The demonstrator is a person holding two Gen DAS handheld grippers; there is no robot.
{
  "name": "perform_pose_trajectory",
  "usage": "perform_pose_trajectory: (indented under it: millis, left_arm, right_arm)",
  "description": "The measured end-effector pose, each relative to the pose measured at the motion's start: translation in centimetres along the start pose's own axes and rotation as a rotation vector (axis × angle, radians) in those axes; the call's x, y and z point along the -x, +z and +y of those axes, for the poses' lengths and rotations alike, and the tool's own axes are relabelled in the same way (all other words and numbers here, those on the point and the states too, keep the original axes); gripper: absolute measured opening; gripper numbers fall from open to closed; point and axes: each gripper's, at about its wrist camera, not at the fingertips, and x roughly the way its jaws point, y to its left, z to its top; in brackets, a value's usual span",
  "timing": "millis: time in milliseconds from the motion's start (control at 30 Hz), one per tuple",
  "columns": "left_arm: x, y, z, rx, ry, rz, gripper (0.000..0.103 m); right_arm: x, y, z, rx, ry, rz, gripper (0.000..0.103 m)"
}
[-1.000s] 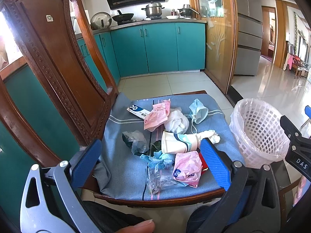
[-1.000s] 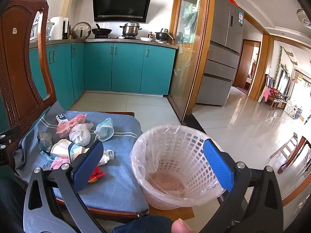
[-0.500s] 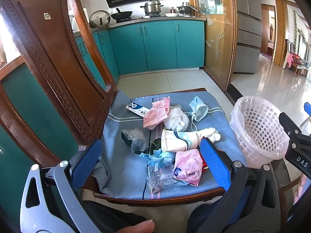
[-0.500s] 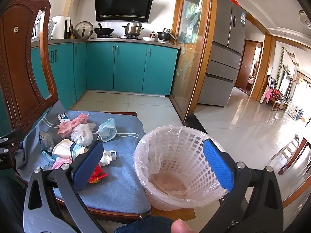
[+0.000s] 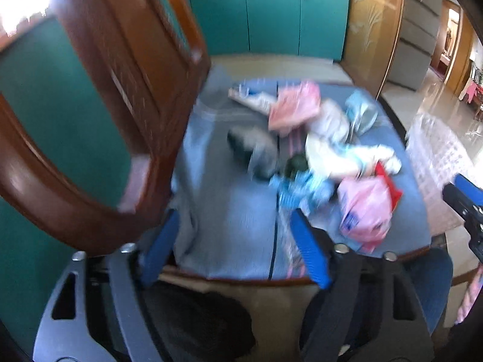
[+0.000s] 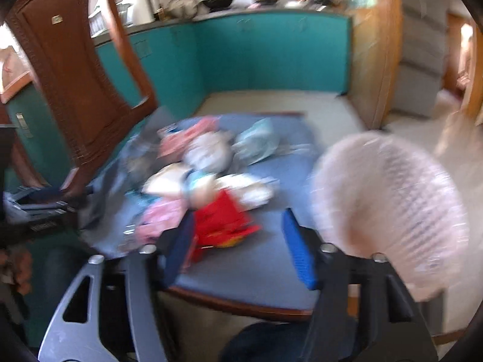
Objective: Collect trash
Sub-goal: 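Grasp the pink plastic bag with the right tool while the left tool grasps the clear plastic packet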
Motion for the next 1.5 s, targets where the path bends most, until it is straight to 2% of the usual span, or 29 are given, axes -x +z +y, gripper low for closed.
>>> perform_pose_trajectory:
  millis: [133,200,300,400,467,500,667,767,900,1033,1167,1300,1333,1400,1433,1500]
  left_arm:
    - [-1.5,-1.5,0.5,-0.003,0.006,0.051,0.073]
    - [-1.9,-2.0,0.7,-0.003,0.008,0.071,0.074]
    - [-2.4,-2.4,1.1,0.001,0.002,0.085,0.077]
    - [-2.8,-2.8,1.2,0.003,-0.015,0.102,0.078]
    - [-2.9,-2.8,1.3,0.007,-0.03,0.113,0.078]
    - [-2.9,-2.8,1.3,0.009,-0.04,0.116,0.078]
    - [-2.8,-2.5,0.5,0.006,-0.082,0.094,0.087]
    - [-2.9,-2.1,-0.3,0.011,-0.159,0.093,0.092]
    - [-3.6,-1.5,-1.9,0.026,-0.249,0.104,0.094]
    - [-5.4,-0.8,-4.5,-0.025,-0.246,0.103,0.094]
    - [-7.2,-0.3,-6.0,-0.036,-0.256,0.154,0.094]
    - [-8.7,-0.4,-7.0,-0.067,-0.211,0.209,0.094]
    - [-8.9,-0.4,-7.0,-0.069,-0.21,0.215,0.093]
    - [-9.3,-0.6,-7.0,-0.072,-0.212,0.22,0.083]
    - [-9.3,-0.7,-6.9,-0.072,-0.216,0.226,0.073]
    - [-9.3,-0.8,-6.6,-0.061,-0.238,0.226,0.067]
  right_arm:
    - [-2.8,-0.2,3.4,0.077,0.078,0.059,0.058]
    - [-3.7,-0.4,4.6,0.114,0.081,0.087,0.06]
    - [-5.1,-0.8,5.7,0.158,0.068,0.113,0.071]
    - [-6.6,-1.2,6.5,0.185,0.054,0.141,0.071]
    - [-7.1,-1.2,6.5,0.179,0.073,0.155,0.055]
    - [-7.2,-1.3,6.4,0.17,0.083,0.16,0.052]
    - [-5.8,-0.9,5.7,0.133,0.134,0.099,0.047]
    - [-4.3,-0.3,4.8,0.108,0.126,0.055,0.047]
    - [-1.7,0.5,2.3,0.039,0.096,-0.011,0.047]
    - [0.6,0.8,-0.1,0.002,0.027,-0.055,0.047]
    - [1.8,0.6,-1.7,-0.024,-0.029,-0.073,0.047]
    - [2.2,0.2,-2.9,-0.046,-0.06,-0.079,0.047]
    - [2.3,0.1,-3.1,-0.05,-0.064,-0.08,0.047]
    - [2.3,0.1,-3.4,-0.06,-0.07,-0.082,0.047]
    - [2.4,0.0,-3.5,-0.063,-0.071,-0.084,0.047]
    - [2.5,0.0,-3.8,-0.068,-0.075,-0.092,0.047]
